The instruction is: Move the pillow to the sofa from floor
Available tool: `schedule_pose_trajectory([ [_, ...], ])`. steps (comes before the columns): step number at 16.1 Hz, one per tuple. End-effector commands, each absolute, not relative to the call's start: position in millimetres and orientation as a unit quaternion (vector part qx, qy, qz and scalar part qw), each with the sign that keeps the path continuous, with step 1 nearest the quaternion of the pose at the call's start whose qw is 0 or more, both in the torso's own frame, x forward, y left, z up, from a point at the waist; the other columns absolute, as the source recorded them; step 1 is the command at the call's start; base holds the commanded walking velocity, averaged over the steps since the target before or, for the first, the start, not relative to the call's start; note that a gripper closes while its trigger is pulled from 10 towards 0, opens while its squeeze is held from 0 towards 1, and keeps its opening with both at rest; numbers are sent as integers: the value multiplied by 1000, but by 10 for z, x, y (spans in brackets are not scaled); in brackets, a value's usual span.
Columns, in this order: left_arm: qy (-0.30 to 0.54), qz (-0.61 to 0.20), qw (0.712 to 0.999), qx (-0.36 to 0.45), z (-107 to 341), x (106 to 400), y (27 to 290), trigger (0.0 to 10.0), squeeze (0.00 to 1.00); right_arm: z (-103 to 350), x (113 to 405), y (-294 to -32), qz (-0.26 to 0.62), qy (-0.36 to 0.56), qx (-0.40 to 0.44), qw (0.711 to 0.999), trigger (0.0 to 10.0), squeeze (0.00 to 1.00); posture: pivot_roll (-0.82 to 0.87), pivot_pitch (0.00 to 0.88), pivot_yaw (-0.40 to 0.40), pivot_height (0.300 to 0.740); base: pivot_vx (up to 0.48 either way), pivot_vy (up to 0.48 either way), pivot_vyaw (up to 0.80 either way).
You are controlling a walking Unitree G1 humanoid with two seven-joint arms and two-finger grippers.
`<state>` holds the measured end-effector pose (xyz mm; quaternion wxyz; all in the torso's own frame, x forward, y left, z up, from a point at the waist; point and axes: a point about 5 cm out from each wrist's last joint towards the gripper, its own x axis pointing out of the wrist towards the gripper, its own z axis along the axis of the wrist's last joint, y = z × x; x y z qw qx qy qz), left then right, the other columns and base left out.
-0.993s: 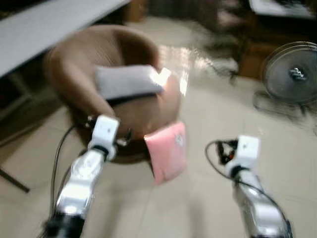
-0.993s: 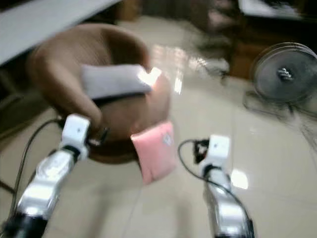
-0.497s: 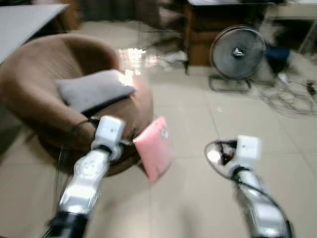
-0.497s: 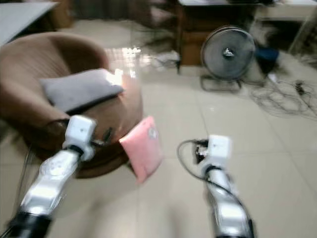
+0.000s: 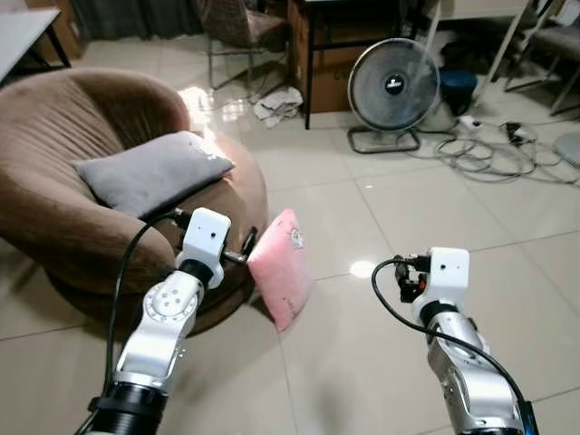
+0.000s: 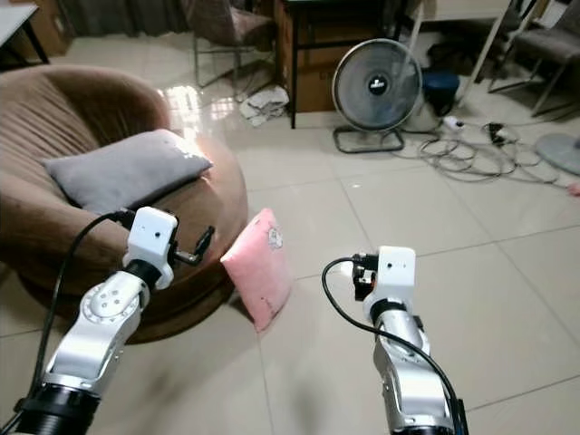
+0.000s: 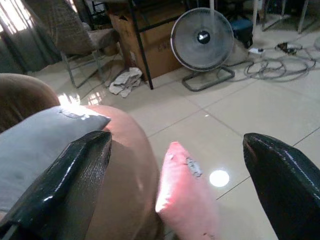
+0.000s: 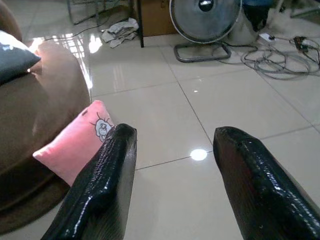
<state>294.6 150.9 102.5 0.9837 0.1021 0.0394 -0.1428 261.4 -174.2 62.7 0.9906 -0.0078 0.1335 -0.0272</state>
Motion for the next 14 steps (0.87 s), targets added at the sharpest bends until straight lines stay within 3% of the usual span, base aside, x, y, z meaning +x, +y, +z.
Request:
schedule_pose_trajectory([
  [1, 45, -153, 983, 90, 973, 2916, 1482, 10000, 0, 610, 2610, -1808, -31, 137, -31, 990, 10000, 0, -33, 0, 42, 740, 0, 0, 0],
  [3, 52, -147, 980, 123, 912, 2919, 1512, 10000, 0, 594, 2607, -1824, -27, 140, -29, 989, 10000, 0, -32, 0, 38, 740, 0, 0, 0],
  [5, 48, -144, 980, 125, 912, 2926, 1527, 10000, 0, 585, 2601, -1837, -28, 143, -30, 989, 10000, 0, -33, 0, 37, 740, 0, 0, -759],
  [14, 43, -155, 979, 123, 903, 2939, 1509, 10000, 0, 566, 2596, -1873, -32, 144, -34, 988, 10000, 0, -34, 0, 37, 740, 299, 0, -799],
])
